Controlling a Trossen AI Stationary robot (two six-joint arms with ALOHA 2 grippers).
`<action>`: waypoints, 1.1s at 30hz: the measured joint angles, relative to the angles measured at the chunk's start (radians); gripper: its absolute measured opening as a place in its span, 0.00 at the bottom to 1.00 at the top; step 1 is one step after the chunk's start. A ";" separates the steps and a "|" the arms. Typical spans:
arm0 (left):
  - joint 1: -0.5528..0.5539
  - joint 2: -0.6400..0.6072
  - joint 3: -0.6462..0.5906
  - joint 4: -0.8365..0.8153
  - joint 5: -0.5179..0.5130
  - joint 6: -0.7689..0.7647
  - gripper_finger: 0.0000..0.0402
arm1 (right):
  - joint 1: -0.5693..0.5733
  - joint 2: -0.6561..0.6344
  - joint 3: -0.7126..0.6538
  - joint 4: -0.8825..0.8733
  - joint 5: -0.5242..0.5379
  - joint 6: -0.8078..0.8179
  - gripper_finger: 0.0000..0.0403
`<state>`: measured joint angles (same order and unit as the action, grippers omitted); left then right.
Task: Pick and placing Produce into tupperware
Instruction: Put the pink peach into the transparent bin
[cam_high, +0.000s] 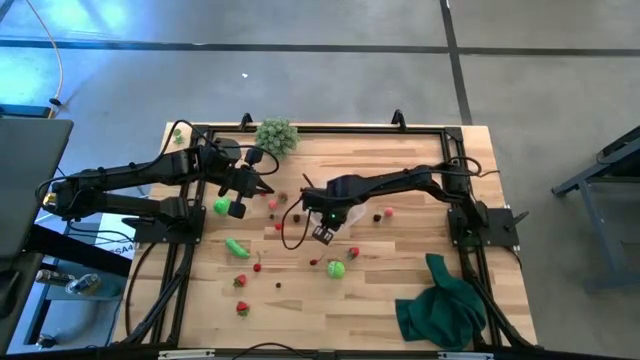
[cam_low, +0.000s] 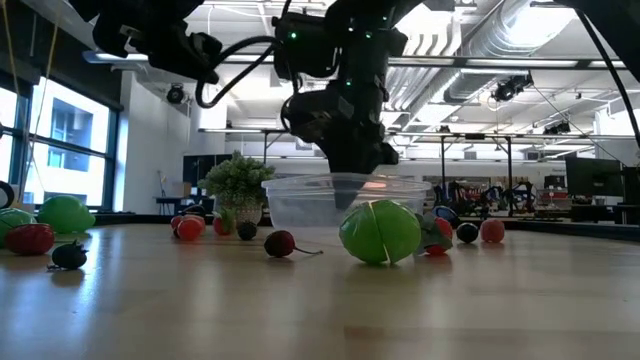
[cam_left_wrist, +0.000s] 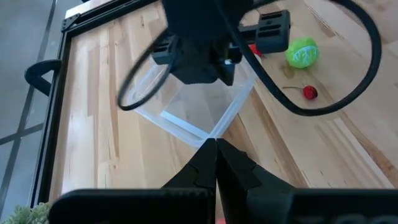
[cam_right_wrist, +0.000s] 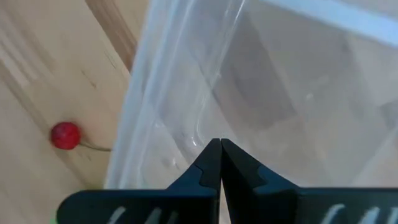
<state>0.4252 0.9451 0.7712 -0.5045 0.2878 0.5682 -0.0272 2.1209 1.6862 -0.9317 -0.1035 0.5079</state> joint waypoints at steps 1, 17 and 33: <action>0.000 0.000 0.000 0.000 0.000 0.000 0.00 | -0.004 0.000 0.020 -0.021 0.010 -0.014 0.00; 0.000 -0.113 0.000 -0.052 -0.028 -0.008 0.00 | -0.058 -0.095 0.383 -0.515 0.456 -0.177 0.09; 0.000 -0.261 0.000 -0.074 -0.062 -0.052 0.00 | -0.058 -0.760 -0.292 -0.291 0.394 0.057 0.16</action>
<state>0.4252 0.6838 0.7712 -0.5789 0.2258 0.5164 -0.0850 1.3610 1.3938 -1.2232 0.2905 0.5646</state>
